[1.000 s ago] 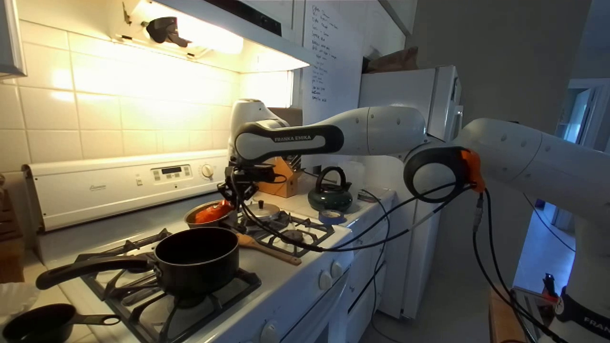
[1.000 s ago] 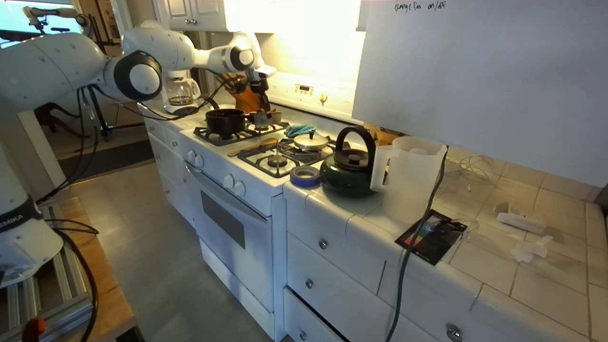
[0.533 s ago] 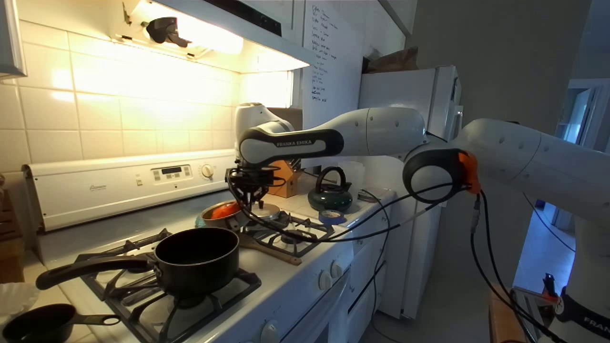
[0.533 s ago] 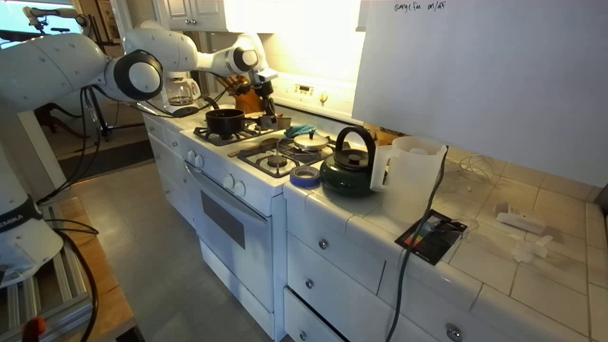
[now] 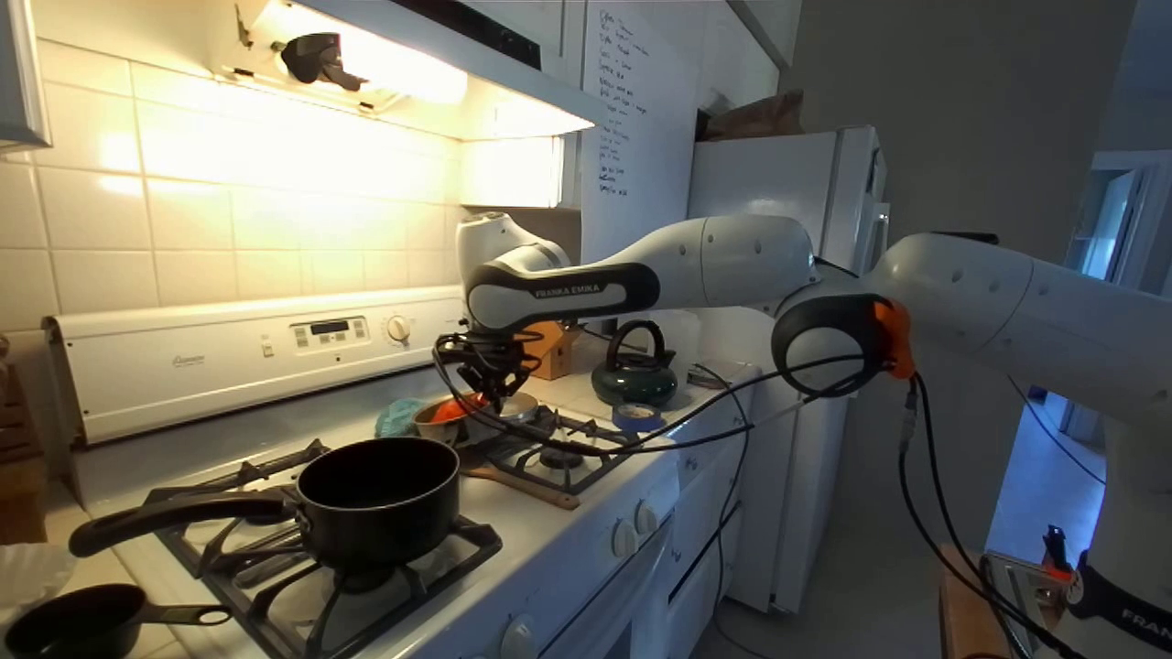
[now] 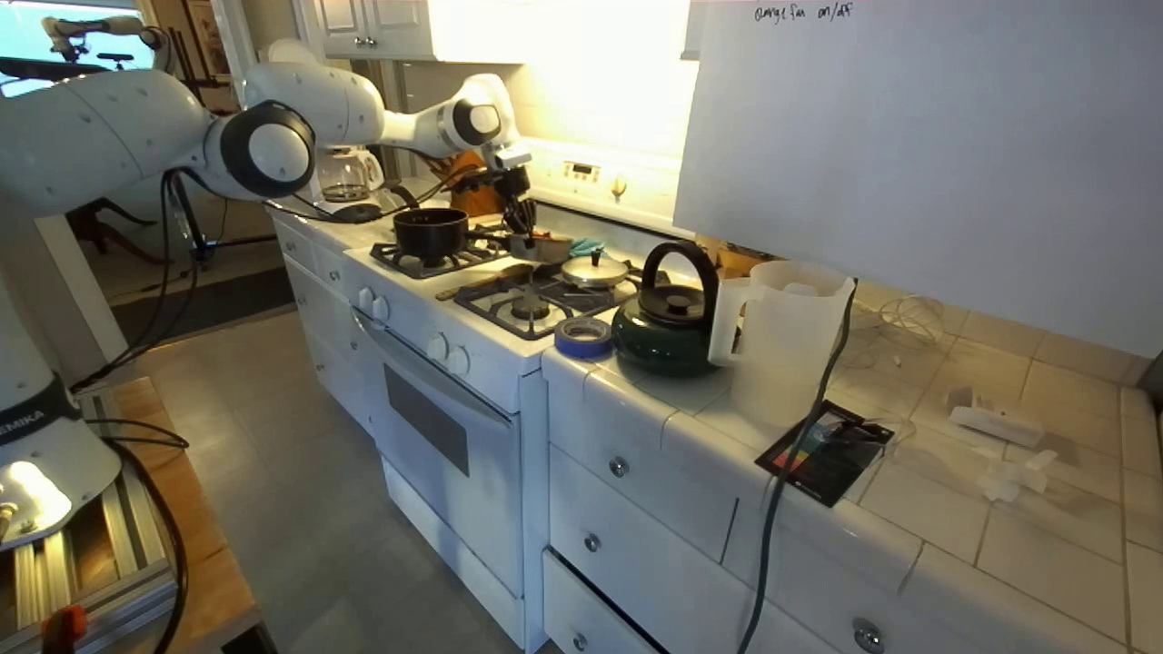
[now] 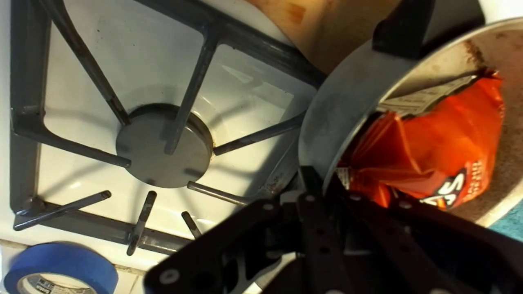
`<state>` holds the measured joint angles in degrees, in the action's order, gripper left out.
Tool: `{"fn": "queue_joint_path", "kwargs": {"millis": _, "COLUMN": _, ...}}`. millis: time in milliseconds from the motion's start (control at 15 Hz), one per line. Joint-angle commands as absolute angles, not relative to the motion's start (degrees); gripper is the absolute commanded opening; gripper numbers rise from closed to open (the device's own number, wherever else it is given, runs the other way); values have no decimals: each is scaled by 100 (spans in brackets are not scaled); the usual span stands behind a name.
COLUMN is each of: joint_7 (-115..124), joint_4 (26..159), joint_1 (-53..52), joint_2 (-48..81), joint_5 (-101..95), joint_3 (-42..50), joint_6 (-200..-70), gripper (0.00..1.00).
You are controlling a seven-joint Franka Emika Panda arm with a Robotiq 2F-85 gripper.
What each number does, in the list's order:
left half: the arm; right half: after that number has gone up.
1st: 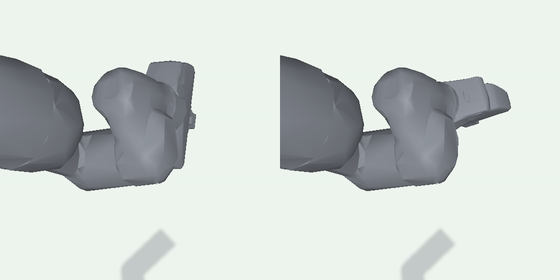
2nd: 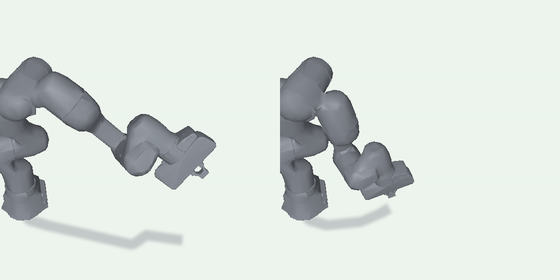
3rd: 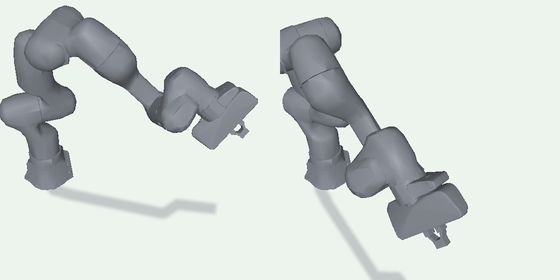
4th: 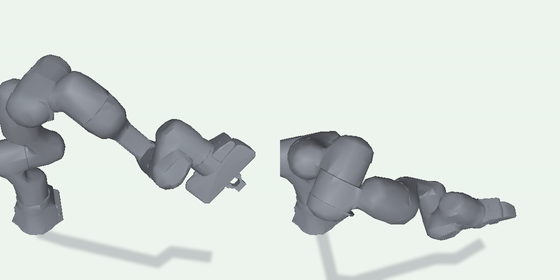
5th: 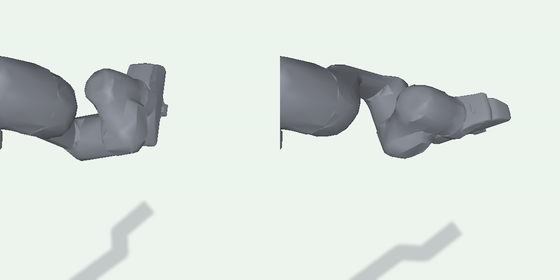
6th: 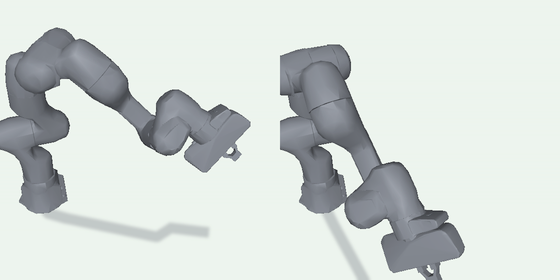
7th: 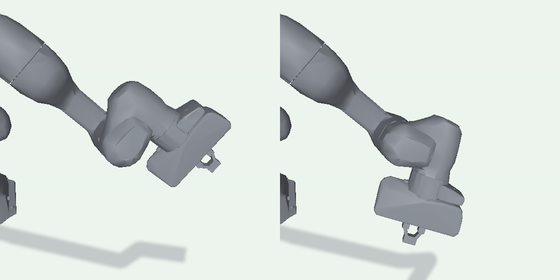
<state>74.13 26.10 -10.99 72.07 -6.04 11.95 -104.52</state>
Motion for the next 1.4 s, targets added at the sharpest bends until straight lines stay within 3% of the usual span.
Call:
{"fn": "queue_joint_path", "kwargs": {"millis": 0, "joint_7": 7425, "joint_4": 2408, "joint_1": -1044, "joint_2": 7306, "joint_5": -701, "joint_3": 1086, "joint_6": -10352, "gripper": 7}}
{"fn": "queue_joint_path", "kwargs": {"millis": 267, "joint_7": 7438, "joint_4": 2441, "joint_1": -1049, "joint_2": 7287, "joint_5": -703, "joint_3": 1087, "joint_6": -10368, "gripper": 7}}
{"fn": "queue_joint_path", "kwargs": {"millis": 333, "joint_7": 7439, "joint_4": 2441, "joint_1": -1049, "joint_2": 7286, "joint_5": -703, "joint_3": 1087, "joint_6": -10368, "gripper": 2}}
{"fn": "queue_joint_path", "kwargs": {"millis": 667, "joint_7": 8135, "joint_4": 2574, "joint_1": -1110, "joint_2": 7024, "joint_5": -960, "joint_3": 1353, "joint_6": -10813, "gripper": 2}}
{"fn": "queue_joint_path", "kwargs": {"millis": 1333, "joint_7": 7330, "joint_4": 2535, "joint_1": -984, "joint_2": 7098, "joint_5": -945, "joint_3": 1162, "joint_6": -11927, "gripper": 2}}
